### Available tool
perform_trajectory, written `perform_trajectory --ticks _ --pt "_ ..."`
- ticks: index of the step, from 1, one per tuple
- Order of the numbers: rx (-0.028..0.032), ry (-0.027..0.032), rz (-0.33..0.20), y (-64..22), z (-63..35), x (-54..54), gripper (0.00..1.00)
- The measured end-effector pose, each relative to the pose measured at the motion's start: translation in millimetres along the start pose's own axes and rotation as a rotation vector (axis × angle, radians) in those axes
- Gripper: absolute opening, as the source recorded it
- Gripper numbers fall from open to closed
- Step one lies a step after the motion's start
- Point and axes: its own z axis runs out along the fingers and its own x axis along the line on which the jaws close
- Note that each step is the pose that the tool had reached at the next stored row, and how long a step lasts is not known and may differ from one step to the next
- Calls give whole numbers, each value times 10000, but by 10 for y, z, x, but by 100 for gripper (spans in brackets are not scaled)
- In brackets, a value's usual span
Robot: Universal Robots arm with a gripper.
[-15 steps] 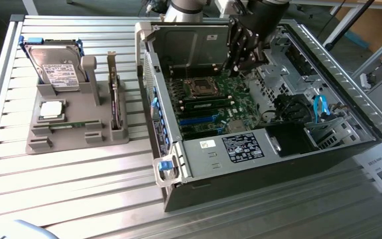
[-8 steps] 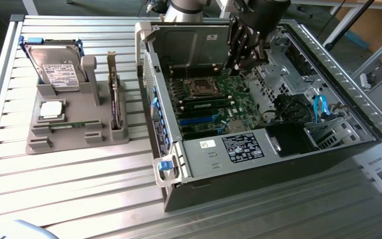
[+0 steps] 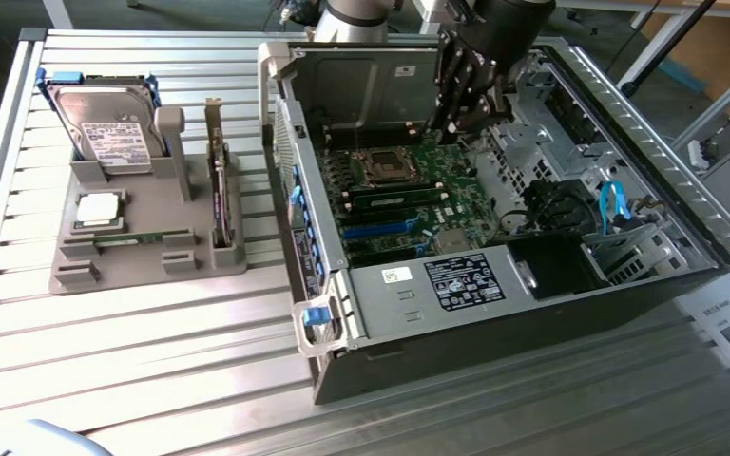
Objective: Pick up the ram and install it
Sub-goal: 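Press down the ram until it locks into place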
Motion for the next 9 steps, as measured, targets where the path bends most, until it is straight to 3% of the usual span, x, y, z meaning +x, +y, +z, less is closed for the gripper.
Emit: perform_trajectory --ticks 4,5,6,8,9 --pt "-1 -14 0 0 0 0 31" --pt "0 -17 0 0 0 0 23" --pt "0 -19 0 0 0 0 23" --pt "0 -22 0 0 0 0 11" --pt "-1 -24 0 0 0 0 10"
